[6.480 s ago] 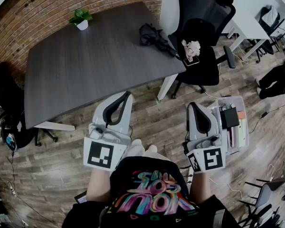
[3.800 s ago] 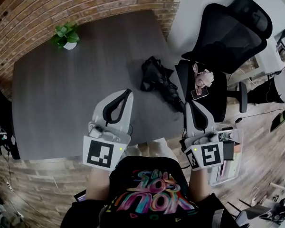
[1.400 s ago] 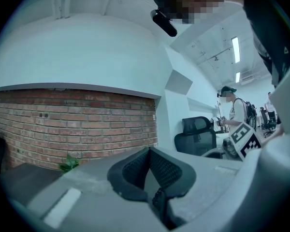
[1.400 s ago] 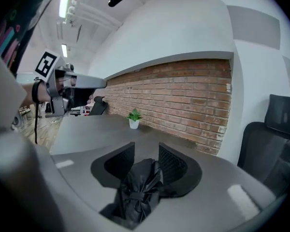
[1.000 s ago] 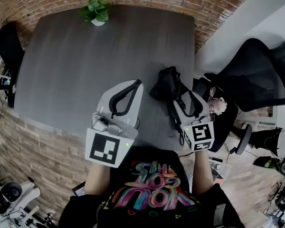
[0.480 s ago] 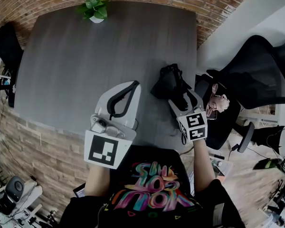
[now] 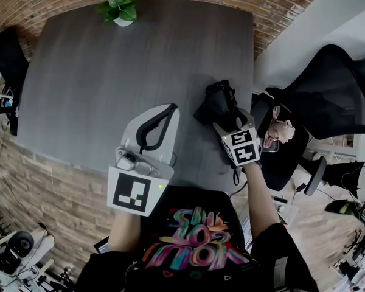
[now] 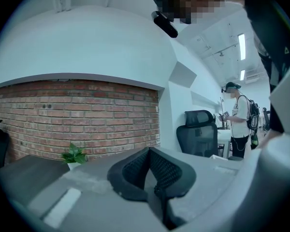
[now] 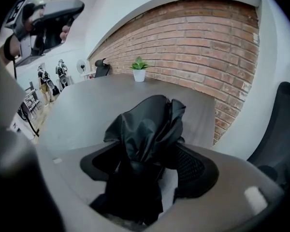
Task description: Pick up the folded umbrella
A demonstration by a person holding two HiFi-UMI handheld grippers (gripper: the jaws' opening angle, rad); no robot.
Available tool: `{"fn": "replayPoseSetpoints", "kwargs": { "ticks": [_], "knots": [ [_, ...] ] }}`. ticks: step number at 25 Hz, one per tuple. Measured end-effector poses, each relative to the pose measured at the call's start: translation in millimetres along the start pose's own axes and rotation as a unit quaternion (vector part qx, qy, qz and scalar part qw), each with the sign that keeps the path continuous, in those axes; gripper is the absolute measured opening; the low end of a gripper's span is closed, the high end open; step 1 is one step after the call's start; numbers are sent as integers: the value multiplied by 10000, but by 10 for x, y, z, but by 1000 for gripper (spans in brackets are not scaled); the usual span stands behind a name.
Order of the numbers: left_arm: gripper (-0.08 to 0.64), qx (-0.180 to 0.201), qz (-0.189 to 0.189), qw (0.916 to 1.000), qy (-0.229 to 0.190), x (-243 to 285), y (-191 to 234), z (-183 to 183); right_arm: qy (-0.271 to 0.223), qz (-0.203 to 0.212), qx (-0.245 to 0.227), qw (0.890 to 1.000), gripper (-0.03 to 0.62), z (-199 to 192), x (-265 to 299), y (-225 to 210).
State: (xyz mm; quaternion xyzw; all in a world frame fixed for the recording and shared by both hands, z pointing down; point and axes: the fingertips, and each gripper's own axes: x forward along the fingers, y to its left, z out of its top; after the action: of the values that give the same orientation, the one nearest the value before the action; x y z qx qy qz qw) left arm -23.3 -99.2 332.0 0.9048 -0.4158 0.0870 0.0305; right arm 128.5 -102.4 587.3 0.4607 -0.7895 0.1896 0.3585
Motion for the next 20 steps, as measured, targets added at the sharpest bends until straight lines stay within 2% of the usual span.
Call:
{"fn": "replayPoseSetpoints", "kwargs": {
  "ticks": [13, 20],
  "knots": [
    [2, -69, 21, 10000, 44, 72, 6, -41, 769, 676, 311, 9943, 349, -151, 267, 92],
    [2, -44, 21, 10000, 3, 116, -42, -18, 820, 614, 274, 9944, 344, -178, 288, 108]
  ]
}}
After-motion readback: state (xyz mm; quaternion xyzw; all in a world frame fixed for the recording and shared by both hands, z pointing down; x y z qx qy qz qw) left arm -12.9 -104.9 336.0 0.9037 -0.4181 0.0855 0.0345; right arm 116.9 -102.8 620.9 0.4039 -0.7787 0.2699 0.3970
